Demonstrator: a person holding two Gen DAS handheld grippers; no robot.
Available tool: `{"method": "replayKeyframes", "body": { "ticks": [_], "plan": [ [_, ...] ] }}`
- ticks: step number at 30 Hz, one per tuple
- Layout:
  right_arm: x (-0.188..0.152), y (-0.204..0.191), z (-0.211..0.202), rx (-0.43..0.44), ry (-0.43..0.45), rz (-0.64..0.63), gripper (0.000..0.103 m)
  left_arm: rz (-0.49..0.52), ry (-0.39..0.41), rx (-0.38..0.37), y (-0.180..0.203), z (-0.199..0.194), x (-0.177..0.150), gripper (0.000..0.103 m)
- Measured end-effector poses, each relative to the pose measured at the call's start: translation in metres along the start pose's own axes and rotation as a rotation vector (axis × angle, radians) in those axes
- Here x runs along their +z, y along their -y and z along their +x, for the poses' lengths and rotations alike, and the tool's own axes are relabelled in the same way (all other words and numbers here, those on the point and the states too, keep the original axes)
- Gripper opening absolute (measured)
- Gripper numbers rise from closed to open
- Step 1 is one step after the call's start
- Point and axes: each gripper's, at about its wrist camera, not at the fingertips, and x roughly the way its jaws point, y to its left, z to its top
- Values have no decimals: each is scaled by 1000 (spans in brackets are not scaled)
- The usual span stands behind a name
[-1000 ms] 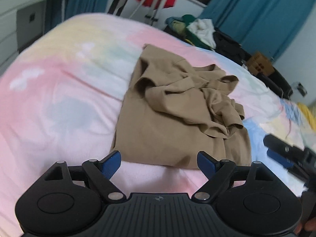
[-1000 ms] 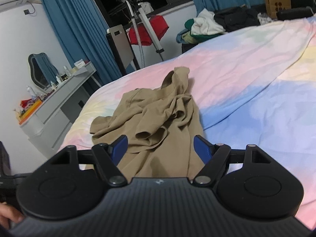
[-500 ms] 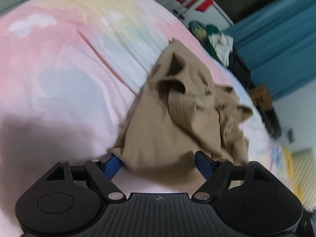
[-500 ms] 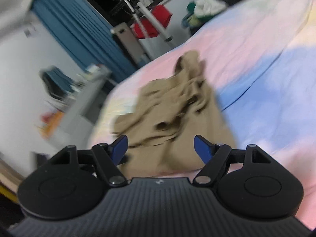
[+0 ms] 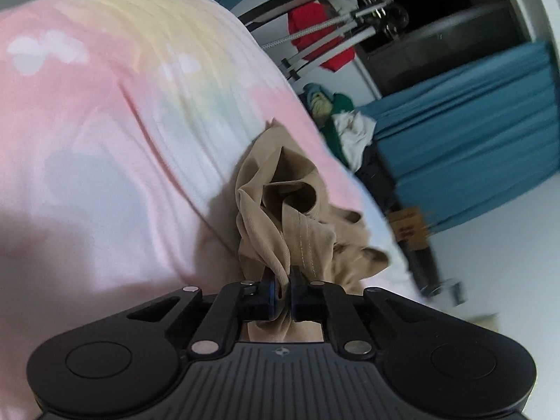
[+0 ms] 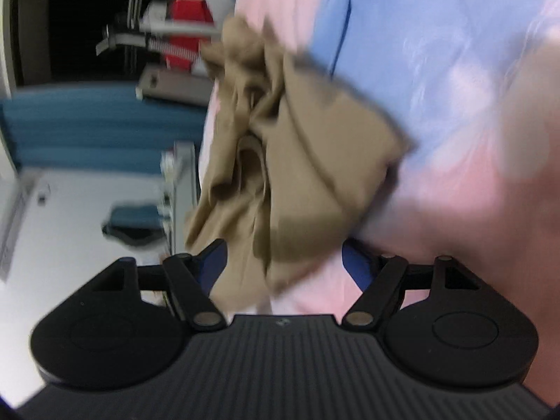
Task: Fold clothes
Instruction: 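Grasp the folded shirt edge with the left gripper while the right gripper grasps it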
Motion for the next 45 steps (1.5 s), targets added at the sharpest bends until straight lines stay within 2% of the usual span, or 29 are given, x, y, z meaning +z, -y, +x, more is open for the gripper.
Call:
{"method": "replayKeyframes", "body": {
  "ticks": [2,3,5,6,9,10,11,14,16,19,21,24,33,35,36,38,40,43,45],
  "plan": [
    [1,-2,-1,13,51,-10,70,-17,-7,2,-2,-1,1,7],
    [1,-3,-2,6,64,-22,62,-24,-11,6,-3,-1,1,7],
    [2,-4,-3,-12,81,-37,41,-39,-20,16,-6,-1,0,7],
    [3,-2,-3,-18,81,-37,22,-43,-27,21,-7,-1,0,7],
    [4,0,-2,-23,80,-42,17,-48,-52,55,-11,-1,-2,14],
    [4,-3,-2,-20,82,-57,16,-58,-65,73,-12,0,-2,26],
    [4,-6,-3,-17,83,-71,16,-72,-83,84,-14,-1,-2,45],
    [6,-8,-6,2,86,-85,16,-129,-147,88,-20,-4,-8,70],
    [6,-8,-7,6,85,-85,15,-166,-203,49,-20,1,-14,77],
    [6,-9,-8,24,80,-82,15,-212,-300,-42,-17,20,-23,78],
    [5,-10,-9,38,78,-85,15,-215,-334,-98,-13,35,-29,79],
    [6,-11,-11,55,78,-82,14,-166,-323,-118,-5,56,-31,78],
    [4,-14,-19,117,91,-92,14,-146,-43,-90,-16,48,-16,53],
    [4,-19,-22,136,102,-116,13,-111,-15,-86,-11,47,-15,40],
    [4,-21,-23,143,107,-124,13,-94,-1,-84,-9,47,-14,37],
    [4,-22,-24,149,112,-132,13,-59,27,-80,-4,45,-13,19],
    [4,-23,-24,142,119,-148,13,-25,55,-76,2,44,-12,17],
    [4,-23,-25,126,140,-161,13,31,46,-40,10,42,-17,13],
    [4,-25,-26,119,148,-154,13,25,40,-40,14,32,-18,12]
  ]
}}
